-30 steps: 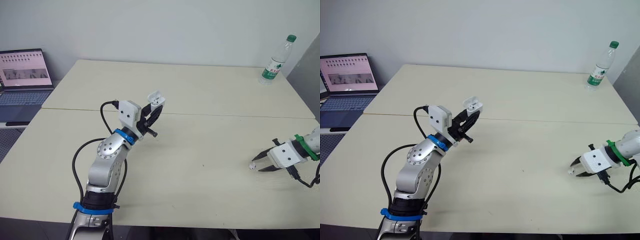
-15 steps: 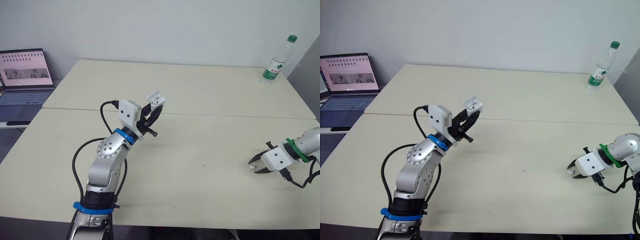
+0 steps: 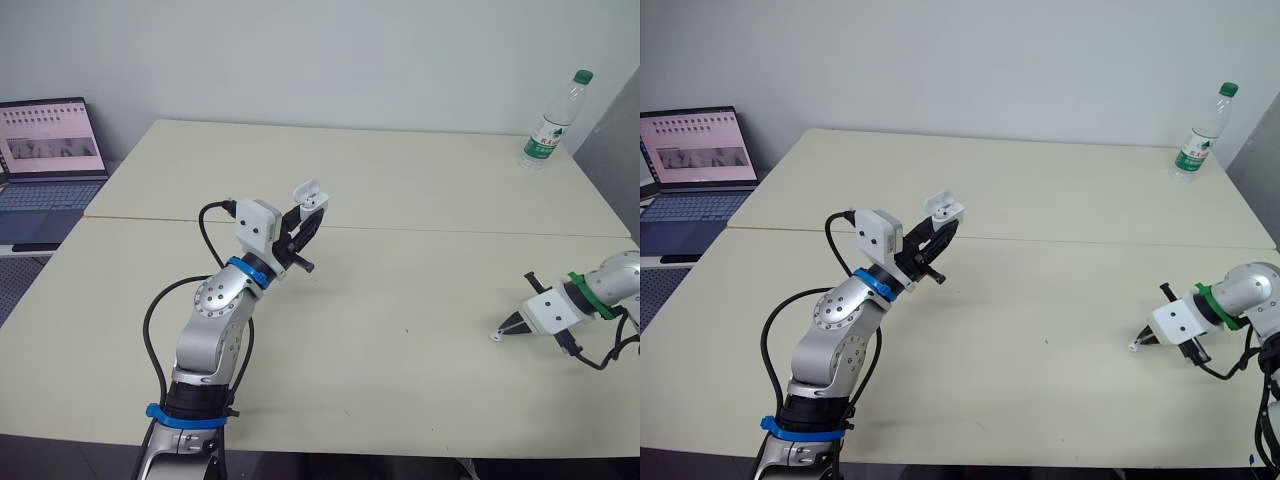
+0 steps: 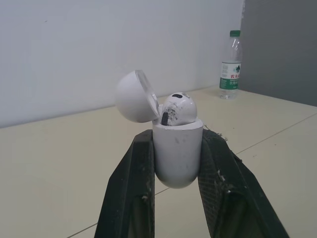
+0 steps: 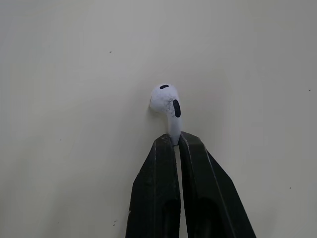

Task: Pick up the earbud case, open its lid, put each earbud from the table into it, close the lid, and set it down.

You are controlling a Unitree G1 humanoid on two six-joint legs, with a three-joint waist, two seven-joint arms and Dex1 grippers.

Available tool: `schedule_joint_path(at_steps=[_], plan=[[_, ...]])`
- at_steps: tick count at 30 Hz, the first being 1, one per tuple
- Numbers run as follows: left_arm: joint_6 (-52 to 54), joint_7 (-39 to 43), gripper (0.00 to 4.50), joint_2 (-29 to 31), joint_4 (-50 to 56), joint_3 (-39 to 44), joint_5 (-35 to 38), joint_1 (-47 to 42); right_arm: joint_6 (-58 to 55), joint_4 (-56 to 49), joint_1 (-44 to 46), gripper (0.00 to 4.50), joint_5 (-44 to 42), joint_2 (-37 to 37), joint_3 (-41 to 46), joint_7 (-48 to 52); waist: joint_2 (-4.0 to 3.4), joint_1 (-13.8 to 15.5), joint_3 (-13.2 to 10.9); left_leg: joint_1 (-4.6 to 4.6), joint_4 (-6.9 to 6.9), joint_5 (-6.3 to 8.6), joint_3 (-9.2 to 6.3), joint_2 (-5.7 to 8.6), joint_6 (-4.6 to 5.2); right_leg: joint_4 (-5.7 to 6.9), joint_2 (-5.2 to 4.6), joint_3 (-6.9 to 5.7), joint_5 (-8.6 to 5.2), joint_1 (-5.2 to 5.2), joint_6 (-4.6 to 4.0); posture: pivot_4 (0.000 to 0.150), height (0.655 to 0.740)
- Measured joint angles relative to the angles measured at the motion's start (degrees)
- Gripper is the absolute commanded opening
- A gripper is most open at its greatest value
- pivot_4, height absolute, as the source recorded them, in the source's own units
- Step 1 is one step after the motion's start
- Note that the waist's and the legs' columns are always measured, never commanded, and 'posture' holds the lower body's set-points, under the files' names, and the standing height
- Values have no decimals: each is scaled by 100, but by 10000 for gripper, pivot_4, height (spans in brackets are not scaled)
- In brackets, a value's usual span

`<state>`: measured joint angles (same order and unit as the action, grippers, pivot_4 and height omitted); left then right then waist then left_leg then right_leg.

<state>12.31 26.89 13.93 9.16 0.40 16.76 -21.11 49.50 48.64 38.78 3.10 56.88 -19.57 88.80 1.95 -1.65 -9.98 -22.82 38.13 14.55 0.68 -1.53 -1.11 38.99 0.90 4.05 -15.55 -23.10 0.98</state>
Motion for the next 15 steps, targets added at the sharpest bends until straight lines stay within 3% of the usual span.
schedule_joint_path(at_steps=[7,15], plan=[[-1,0,7858,-11,4,-7,0,10,-627,-173,-88,321,-412,238,21,9,-2,1,0,-1,0,0,0,1,0,1,-2,0,0,0,0,1500,7400],[-16,4,7858,-32,4,-10,0,57,-2008,-957,-709,321,-934,2021,-712,13,-8,19,1,0,0,0,2,2,1,0,-8,-2,0,1,0,1500,7400]])
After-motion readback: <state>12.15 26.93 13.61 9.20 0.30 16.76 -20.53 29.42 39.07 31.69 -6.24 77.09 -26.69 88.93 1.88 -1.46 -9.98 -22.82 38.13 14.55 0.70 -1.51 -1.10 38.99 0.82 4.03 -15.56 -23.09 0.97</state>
